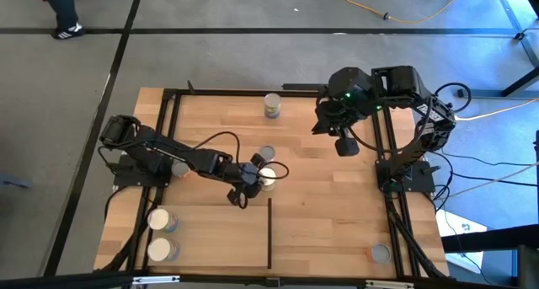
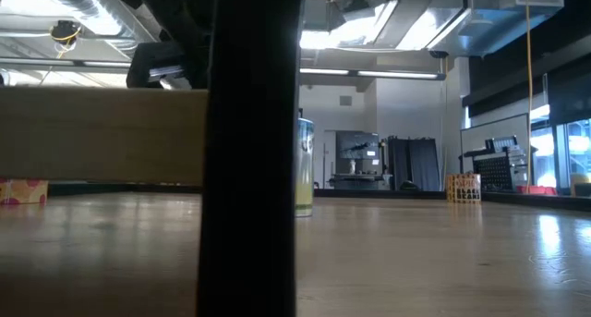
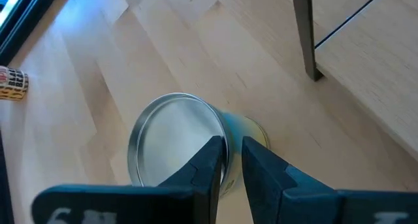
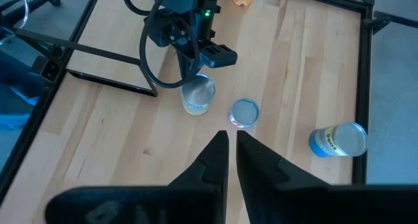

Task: Pick and place cans onto a shelf
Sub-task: Put the canned carrots on the shelf

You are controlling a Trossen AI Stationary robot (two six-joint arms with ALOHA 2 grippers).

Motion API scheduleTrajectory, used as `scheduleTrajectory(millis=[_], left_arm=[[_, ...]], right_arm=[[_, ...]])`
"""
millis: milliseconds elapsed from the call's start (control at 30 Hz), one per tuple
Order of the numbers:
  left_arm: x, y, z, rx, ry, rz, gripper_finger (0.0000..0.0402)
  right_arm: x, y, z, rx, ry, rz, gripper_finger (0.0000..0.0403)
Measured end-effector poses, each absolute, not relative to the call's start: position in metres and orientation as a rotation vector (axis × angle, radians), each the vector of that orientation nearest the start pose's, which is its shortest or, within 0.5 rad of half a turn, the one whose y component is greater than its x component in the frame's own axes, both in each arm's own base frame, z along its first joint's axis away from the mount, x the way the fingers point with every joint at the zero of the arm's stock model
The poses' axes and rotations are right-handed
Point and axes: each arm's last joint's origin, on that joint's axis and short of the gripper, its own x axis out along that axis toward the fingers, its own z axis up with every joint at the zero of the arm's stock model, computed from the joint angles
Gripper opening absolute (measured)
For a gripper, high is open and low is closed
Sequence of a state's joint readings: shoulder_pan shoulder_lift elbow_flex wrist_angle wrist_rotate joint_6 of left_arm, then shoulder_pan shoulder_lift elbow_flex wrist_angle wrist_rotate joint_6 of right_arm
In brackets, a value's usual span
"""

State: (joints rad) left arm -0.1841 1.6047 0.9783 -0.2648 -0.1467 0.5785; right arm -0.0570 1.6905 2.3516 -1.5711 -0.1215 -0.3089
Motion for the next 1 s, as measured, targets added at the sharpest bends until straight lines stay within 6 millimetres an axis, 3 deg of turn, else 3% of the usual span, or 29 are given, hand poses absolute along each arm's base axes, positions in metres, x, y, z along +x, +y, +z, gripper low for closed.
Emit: scheduleTrajectory(millis=[167, 433, 1000], left_arm=[[0.319, -0.054, 0.197, 0.664, 0.856, -0.256, 0.001], [0.32, -0.054, 0.201, 0.477, 0.891, -0.166, 0.0002], [0.325, -0.055, 0.257, 0.226, 1.024, 0.004, 0.0]], right_arm=[[0.267, -0.012, 0.487, -0.221, 0.886, 0.207, 0.0033], [0.267, -0.012, 0.487, -0.22, 0.886, 0.207, 0.0033], [0.267, -0.012, 0.487, -0.221, 0.886, 0.208, 0.0033]])
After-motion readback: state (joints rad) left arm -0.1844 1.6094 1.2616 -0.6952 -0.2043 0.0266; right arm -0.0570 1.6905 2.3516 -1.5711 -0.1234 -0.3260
